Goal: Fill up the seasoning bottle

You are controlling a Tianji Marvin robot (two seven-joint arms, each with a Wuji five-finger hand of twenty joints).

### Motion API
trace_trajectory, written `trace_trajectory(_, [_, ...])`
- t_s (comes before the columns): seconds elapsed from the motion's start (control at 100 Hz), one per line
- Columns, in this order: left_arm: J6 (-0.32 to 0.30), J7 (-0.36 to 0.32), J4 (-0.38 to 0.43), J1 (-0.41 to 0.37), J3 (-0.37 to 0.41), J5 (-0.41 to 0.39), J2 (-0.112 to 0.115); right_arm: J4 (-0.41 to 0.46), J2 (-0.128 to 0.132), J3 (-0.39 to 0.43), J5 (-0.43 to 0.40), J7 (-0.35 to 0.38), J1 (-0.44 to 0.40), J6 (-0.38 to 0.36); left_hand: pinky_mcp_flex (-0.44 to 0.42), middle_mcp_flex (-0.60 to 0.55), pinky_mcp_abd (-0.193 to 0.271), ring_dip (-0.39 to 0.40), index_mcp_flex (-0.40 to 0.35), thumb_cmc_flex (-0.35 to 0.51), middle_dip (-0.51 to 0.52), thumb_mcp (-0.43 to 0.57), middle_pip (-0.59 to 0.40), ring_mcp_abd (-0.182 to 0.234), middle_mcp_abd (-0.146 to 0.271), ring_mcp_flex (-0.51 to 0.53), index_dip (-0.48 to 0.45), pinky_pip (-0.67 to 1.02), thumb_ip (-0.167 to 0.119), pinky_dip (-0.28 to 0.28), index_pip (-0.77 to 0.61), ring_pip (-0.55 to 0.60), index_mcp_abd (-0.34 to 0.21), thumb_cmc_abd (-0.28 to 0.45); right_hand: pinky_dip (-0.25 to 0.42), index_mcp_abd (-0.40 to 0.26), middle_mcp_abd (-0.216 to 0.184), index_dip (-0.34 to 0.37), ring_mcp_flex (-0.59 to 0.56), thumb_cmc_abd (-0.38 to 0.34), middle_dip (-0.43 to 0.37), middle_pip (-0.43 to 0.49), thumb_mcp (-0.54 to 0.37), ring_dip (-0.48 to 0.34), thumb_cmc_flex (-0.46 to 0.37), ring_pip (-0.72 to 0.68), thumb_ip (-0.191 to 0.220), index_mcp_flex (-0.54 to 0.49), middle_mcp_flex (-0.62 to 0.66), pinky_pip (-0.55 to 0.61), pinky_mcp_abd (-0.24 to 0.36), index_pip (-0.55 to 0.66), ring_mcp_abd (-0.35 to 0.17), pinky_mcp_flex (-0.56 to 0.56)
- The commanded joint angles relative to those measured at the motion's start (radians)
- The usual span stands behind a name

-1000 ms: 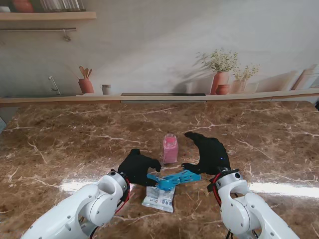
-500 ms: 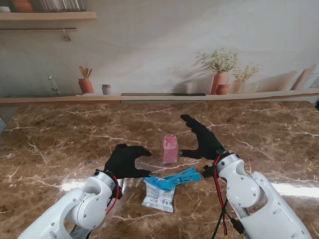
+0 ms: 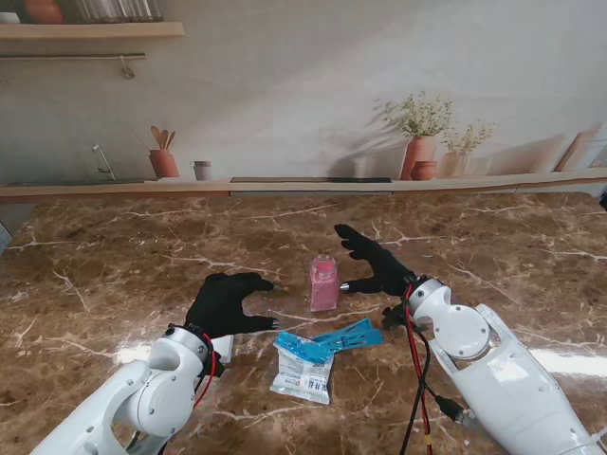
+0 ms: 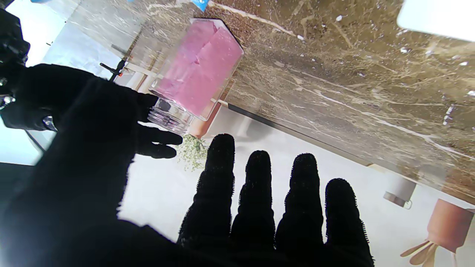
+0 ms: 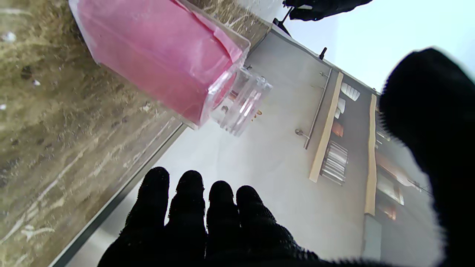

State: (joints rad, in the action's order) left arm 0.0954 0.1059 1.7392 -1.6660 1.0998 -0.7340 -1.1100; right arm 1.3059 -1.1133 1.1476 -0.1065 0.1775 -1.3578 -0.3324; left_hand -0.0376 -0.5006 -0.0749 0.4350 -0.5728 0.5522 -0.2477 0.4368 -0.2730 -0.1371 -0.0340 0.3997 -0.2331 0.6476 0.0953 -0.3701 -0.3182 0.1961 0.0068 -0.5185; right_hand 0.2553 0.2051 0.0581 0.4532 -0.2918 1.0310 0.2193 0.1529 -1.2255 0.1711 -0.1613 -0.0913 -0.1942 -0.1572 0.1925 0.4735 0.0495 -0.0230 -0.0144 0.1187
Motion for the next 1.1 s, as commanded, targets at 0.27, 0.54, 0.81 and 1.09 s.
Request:
trace_trajectory(0.27, [0.02, 0.01, 0.003, -0.027, 0.019, -0.008, -0.003, -0.118, -0.015, -0.071, 0.023, 0.052, 0.088, 0.018, -0.005, 0.035, 0.037, -0.018, -0.015, -0.019, 0.014, -0.042, 0.015, 0.047, 0.003, -0.059, 0.008, -0.024, -0.034, 0.025, 0.013, -0.02, 0.016, 0.029, 0.036, 0.021, -0.003, -0.365, 0.07, 0.043, -0.006, -0.08, -0.042, -0.017, -0.027, 0.024, -0.038, -0.012, -0.043, -0.04, 0.027, -0.028, -0.034, -0.032])
trace_trajectory(0.54, [0.023, 0.019, 0.003, -0.027, 0.027, -0.014, -0.004, -0.199, -0.016, -0.119, 0.071, 0.131, 0.155, 0.039, -0.003, 0.029, 0.043, -0.021, -0.02, -0.013, 0.014, -0.044, 0.016, 0.053, 0.006, -0.056, 0.007, -0.042, -0.035, 0.024, 0.011, -0.022, 0.015, 0.025, 0.103, 0.014, -0.002, -0.463, 0.094, 0.054, 0.023, -0.074, -0.041, 0.009, -0.046, 0.014, -0.038, -0.019, -0.044, -0.022, -0.016, -0.031, -0.018, -0.069])
trace_trajectory(0.81, [0.023, 0.025, 0.003, -0.033, 0.033, -0.02, -0.005, -0.292, -0.027, -0.175, 0.124, 0.191, 0.221, 0.044, -0.003, 0.024, 0.042, -0.021, -0.024, -0.014, 0.014, -0.038, 0.015, 0.053, 0.006, -0.05, 0.004, -0.048, -0.034, 0.015, 0.007, -0.022, 0.011, 0.021, 0.213, -0.043, 0.011, -0.327, 0.144, 0.057, 0.111, -0.053, -0.033, 0.096, -0.063, -0.019, -0.039, -0.006, -0.049, -0.035, -0.022, -0.004, 0.007, -0.119])
trace_trajectory(1.09, [0.021, 0.022, 0.004, -0.036, 0.037, -0.019, -0.004, -0.346, -0.034, -0.215, 0.146, 0.219, 0.261, 0.024, -0.004, 0.018, 0.045, -0.02, -0.029, -0.015, 0.013, -0.028, 0.014, 0.053, 0.006, -0.046, 0.002, -0.059, -0.033, 0.007, 0.002, -0.022, 0.012, 0.018, 0.24, -0.105, 0.007, 0.023, 0.143, 0.056, 0.127, -0.027, -0.026, 0.101, -0.07, -0.021, -0.035, 0.021, -0.047, -0.052, -0.019, 0.029, 0.005, -0.117])
